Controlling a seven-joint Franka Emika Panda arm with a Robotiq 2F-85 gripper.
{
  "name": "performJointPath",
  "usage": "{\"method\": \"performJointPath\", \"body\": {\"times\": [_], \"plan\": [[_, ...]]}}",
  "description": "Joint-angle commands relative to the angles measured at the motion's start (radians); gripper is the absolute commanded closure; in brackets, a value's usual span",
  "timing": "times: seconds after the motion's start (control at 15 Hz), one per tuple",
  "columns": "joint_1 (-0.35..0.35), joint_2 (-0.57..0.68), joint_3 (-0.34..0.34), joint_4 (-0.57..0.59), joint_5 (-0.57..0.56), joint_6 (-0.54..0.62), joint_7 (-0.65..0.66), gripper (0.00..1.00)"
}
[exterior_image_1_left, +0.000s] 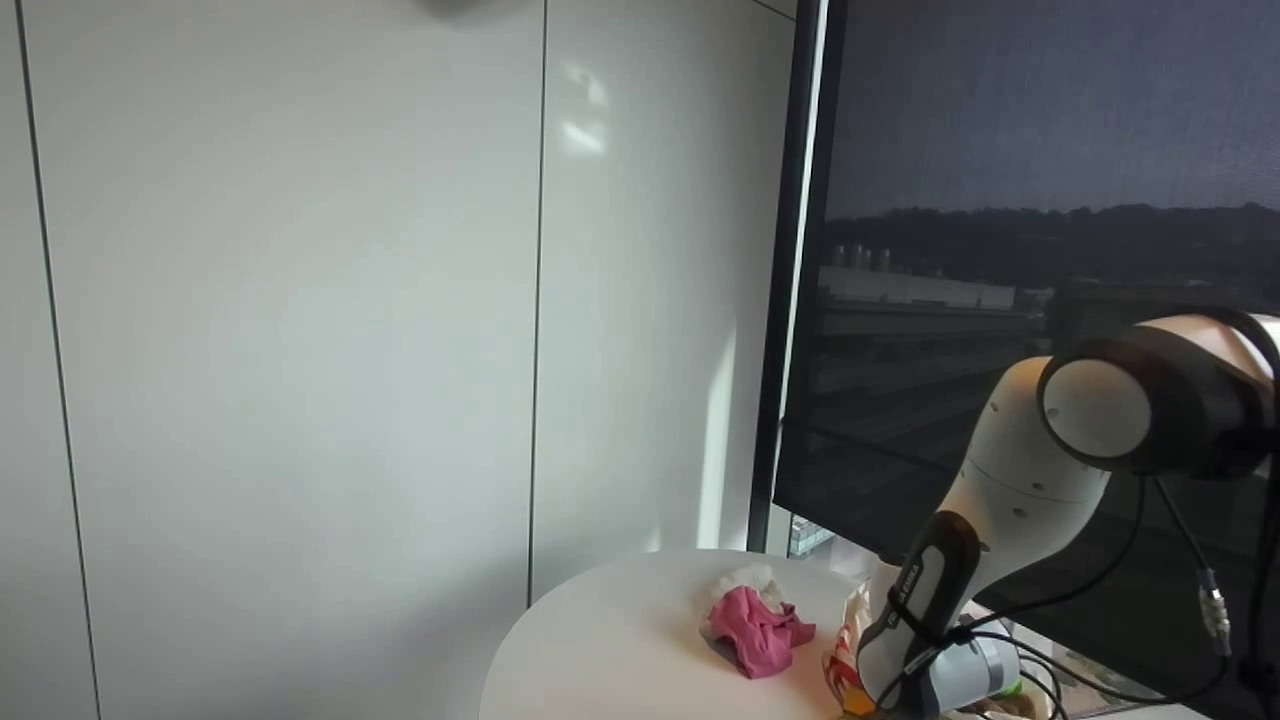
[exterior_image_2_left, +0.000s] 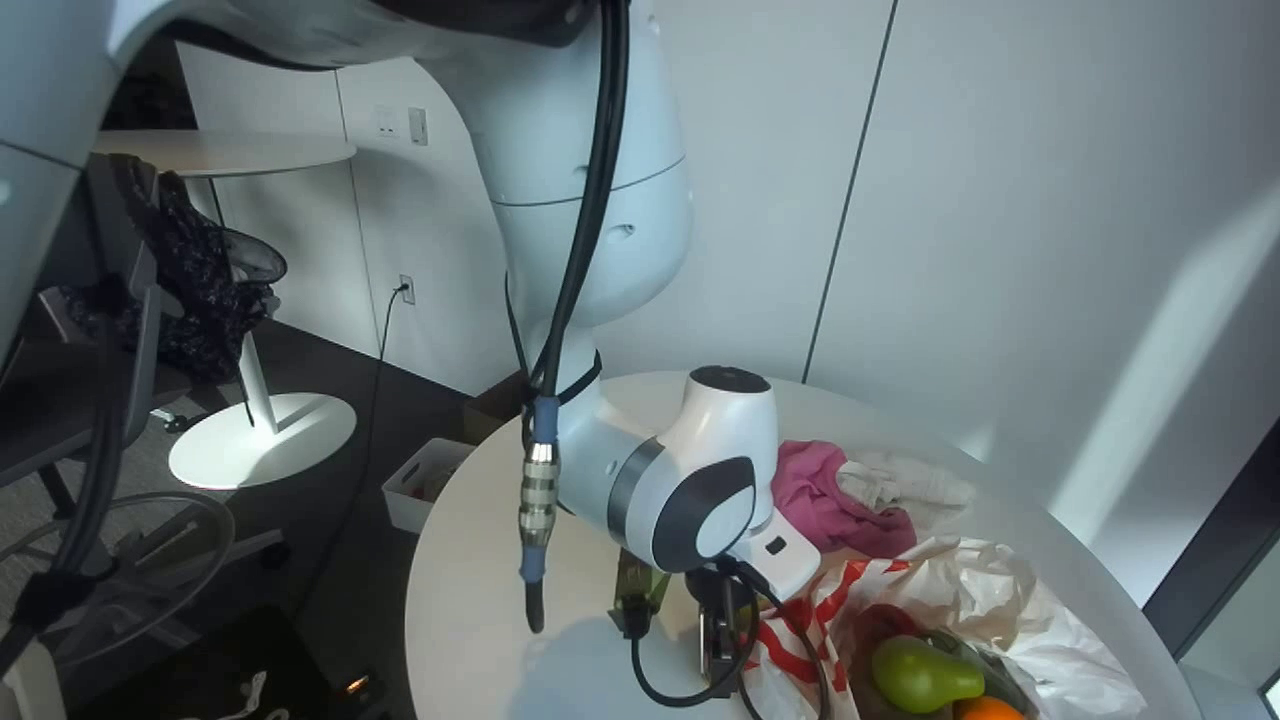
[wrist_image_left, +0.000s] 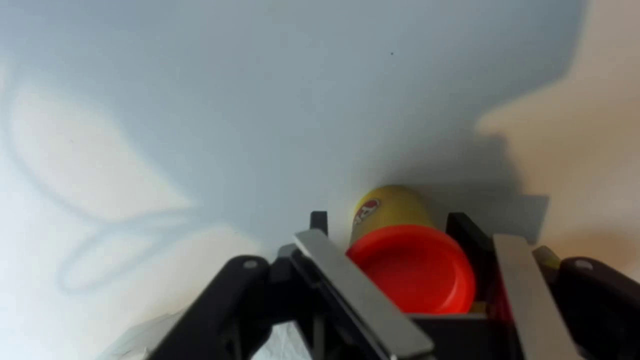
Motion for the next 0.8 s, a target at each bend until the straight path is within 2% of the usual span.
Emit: {"method": "performJointPath", "body": {"times": [0.0,0.13,0.2,0.47,0.53,0.73], "plan": [[-0.018,0.004,0.019,0.004,0.039,0.022,-0.050,0.66],[-0.020,-0.038,0.030,-0.009,0.054,0.004,-0.068,0.77],[-0.011,-0.058,0.023,-0.013,0.054,-0.004,-0.072,0.78],[0.061,-0.150,-0.081,-0.004,0.003,-0.008,-0.038,0.78],[0.084,-0.161,-0.126,0.013,-0.022,-0.013,-0.017,0.78],[0.089,-0.181,-0.202,0.061,-0.071,-0.030,0.017,0.78]]}}
